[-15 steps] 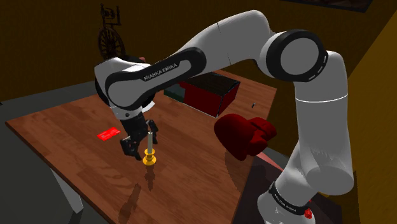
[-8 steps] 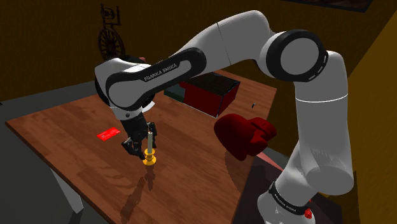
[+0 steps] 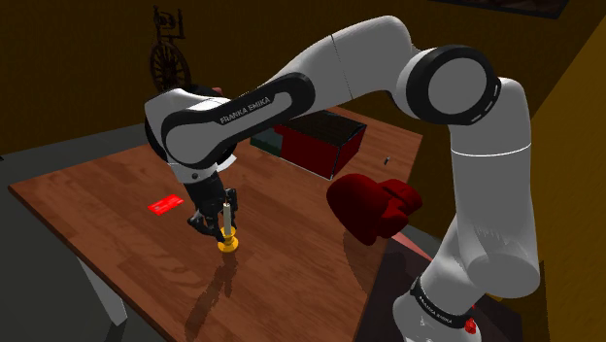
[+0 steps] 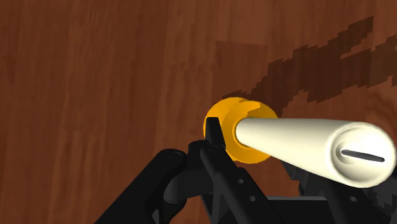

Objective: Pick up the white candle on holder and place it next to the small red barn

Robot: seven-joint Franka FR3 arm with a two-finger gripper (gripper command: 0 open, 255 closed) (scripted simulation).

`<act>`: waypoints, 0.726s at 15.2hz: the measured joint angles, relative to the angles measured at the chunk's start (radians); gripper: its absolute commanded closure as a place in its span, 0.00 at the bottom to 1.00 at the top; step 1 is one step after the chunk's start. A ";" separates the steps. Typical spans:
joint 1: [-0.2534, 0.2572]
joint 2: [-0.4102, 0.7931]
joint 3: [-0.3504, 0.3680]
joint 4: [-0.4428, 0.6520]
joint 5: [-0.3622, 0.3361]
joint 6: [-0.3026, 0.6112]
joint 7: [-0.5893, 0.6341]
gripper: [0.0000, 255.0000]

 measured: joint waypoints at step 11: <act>-0.004 -0.056 0.009 0.046 0.018 -0.098 -0.007 1.00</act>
